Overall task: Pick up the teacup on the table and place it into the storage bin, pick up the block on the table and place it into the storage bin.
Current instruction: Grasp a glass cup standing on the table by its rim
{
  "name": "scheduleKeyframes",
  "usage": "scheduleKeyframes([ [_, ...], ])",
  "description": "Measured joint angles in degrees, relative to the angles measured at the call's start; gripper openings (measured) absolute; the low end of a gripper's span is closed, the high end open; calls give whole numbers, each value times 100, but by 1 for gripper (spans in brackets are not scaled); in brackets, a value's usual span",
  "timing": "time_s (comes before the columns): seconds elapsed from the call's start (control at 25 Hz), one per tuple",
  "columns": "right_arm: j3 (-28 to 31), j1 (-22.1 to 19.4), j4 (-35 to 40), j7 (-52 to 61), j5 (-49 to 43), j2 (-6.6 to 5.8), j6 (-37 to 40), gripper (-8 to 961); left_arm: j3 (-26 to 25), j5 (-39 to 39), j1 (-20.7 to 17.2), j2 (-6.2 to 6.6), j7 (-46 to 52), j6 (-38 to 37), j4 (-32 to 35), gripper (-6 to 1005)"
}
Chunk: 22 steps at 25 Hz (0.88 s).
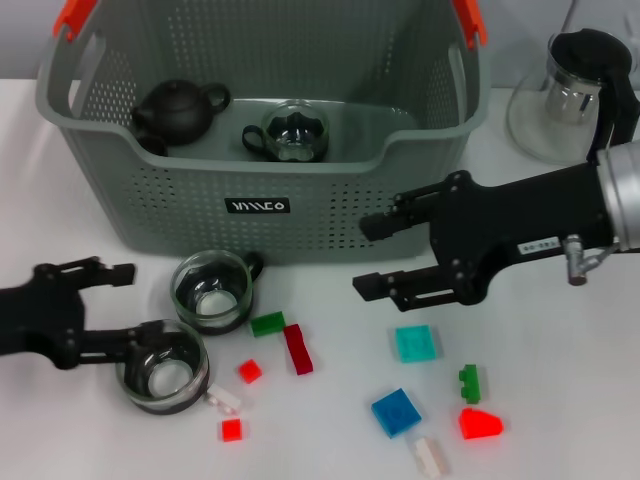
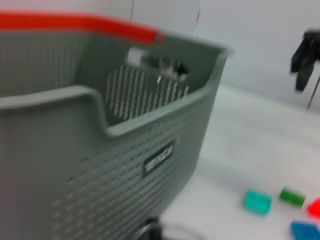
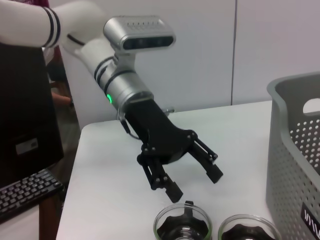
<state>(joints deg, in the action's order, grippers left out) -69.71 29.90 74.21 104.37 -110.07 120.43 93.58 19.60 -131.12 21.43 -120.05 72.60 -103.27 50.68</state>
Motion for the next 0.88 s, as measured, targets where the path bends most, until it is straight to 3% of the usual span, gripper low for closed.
scheduleKeyframes([
  [0.12, -48, 51, -99, 92, 15, 4, -123, 643, 0, -336, 121, 64, 228, -14, 439, 872],
  [0.32, -74, 117, -294, 99, 44, 7, -219, 642, 81, -452, 178, 53, 452, -139, 1194, 872],
  [0.64, -40, 160, -454, 114, 47, -1, -463, 641, 1107, -525, 199, -17, 1468, -441, 2321, 873],
  [0.88, -10, 208, -470, 217, 47, -10, -471, 642, 1925, -841, 373, -89, 2431, -582, 2795, 873],
])
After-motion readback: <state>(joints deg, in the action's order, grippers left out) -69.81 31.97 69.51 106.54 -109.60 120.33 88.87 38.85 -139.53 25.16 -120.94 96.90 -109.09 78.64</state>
